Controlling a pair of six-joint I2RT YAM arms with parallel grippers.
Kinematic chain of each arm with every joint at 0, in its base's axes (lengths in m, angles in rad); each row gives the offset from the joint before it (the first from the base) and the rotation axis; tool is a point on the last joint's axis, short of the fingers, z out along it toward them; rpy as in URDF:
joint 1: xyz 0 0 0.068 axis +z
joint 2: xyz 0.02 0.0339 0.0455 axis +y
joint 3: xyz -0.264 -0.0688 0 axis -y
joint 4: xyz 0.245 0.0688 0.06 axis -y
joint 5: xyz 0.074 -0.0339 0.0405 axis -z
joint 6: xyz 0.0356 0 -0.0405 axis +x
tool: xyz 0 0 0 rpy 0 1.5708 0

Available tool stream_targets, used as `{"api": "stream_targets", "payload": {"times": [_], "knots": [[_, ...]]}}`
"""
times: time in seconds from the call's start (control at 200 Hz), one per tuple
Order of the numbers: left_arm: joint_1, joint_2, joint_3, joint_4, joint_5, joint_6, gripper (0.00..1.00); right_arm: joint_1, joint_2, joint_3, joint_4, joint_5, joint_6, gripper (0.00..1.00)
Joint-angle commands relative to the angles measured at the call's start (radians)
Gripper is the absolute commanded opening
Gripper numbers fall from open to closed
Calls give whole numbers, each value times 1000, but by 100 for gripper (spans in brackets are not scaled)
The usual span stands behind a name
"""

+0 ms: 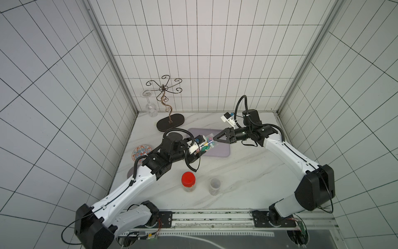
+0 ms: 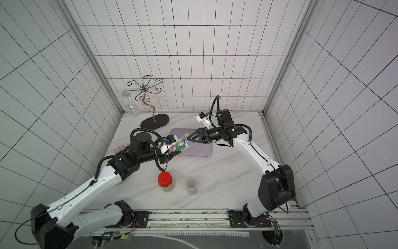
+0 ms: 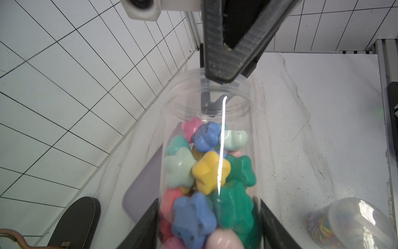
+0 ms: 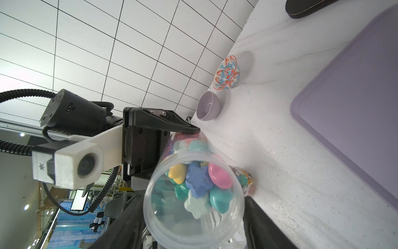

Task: Pour the candies out of the jar
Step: Unscrew the lid from the jar.

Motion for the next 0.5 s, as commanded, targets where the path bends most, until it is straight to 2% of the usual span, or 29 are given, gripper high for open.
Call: {"api": "stream_targets", "payload": {"times": [0.0, 0.175, 0.495], "knots": [[-4, -18, 12, 62, 14, 2, 41, 2, 4, -43, 38, -41, 2, 68], [-3, -16, 14, 60, 19, 0, 41, 0, 0, -38, 38, -23, -24, 68], [-4, -13, 19, 57, 33, -7, 40, -6, 12, -23, 38, -1, -52, 75]]}}
